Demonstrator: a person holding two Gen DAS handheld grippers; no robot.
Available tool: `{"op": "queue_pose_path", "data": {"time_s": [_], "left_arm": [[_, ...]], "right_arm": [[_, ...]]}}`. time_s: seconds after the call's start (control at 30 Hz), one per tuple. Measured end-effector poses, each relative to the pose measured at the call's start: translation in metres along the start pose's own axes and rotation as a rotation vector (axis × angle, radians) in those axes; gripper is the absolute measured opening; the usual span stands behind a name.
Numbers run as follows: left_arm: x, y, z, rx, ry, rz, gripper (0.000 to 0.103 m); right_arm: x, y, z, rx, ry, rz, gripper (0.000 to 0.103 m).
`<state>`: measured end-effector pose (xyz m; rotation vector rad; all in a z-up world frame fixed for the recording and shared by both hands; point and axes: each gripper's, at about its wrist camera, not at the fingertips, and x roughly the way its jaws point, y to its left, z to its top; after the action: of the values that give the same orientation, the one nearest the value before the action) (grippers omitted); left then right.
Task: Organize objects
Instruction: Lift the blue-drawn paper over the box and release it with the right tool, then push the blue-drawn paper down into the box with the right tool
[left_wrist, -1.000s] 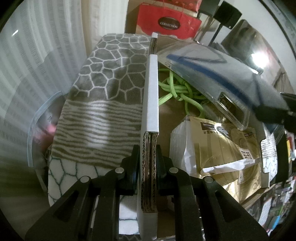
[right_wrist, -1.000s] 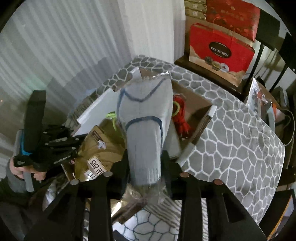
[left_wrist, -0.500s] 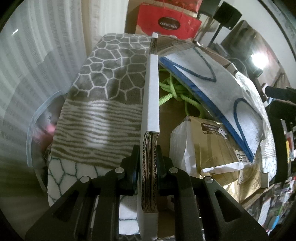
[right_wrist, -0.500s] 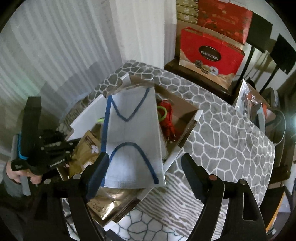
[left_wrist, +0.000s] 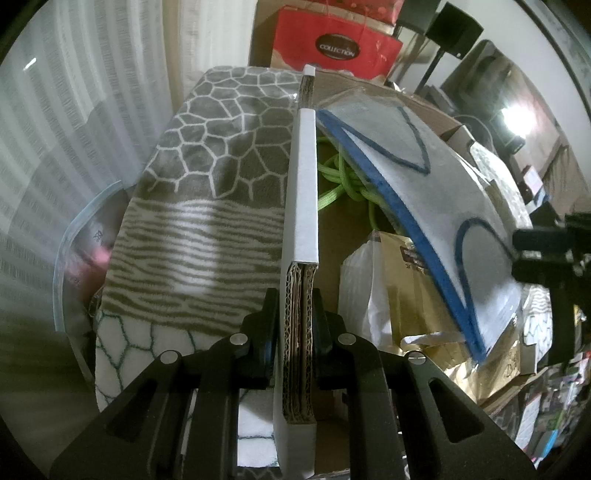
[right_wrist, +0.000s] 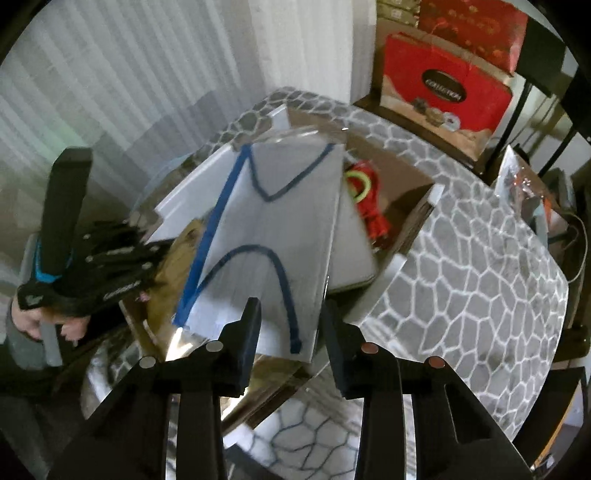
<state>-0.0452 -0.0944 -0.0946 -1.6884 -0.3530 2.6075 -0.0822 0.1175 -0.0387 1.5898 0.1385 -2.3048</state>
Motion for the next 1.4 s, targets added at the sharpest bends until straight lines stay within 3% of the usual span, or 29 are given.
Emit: {"op": "queue_pose_path", "data": {"time_s": [0.23,0.33,0.47,0.63,0.83,0.9,0.93,0.97,1.2,1.4], "left_arm": [[0.000,0.000,0.000,0.000,0.000,-0.001,0.012],[0.000,0.000,0.000,0.001,0.000,0.001,0.012],[-0.001,0.000,0.000,0.000,0.001,0.000,0.012],[-0.001,-0.001,0.000,0.000,0.001,-0.001,0.012],[-0.001,-0.001,0.000,-0.002,0.001,-0.003,0.013],[-0.001,-0.001,0.000,-0.004,0.001,-0.006,0.012],[-0.001,-0.001,0.000,-0.004,0.001,-0.005,0.013],[-0.001,-0.001,0.000,-0.004,0.001,-0.005,0.013],[0.000,-0.001,0.000,-0.004,0.001,-0.005,0.013],[0.000,0.000,0.000,-0.004,0.002,-0.005,0.013]], "right_arm": [[0.008,0.025,-0.012,-0.060,0.077,0.065,0.034],[0.001,0.026,-0.008,-0.062,0.042,0.035,0.037],[-0.008,0.012,0.012,0.008,-0.041,-0.011,0.053],[0.011,-0.001,0.044,0.063,-0.056,-0.028,0.053],[0.033,-0.007,0.056,0.128,-0.027,0.003,0.053],[0.036,-0.009,0.057,0.152,-0.021,0.019,0.040],[0.038,-0.010,0.058,0.159,-0.018,0.035,0.026],[0.039,-0.011,0.057,0.169,-0.011,0.060,0.019],[0.039,-0.013,0.052,0.200,-0.014,0.096,0.009],[0.025,-0.009,0.047,0.182,-0.063,0.074,0.004]]}}
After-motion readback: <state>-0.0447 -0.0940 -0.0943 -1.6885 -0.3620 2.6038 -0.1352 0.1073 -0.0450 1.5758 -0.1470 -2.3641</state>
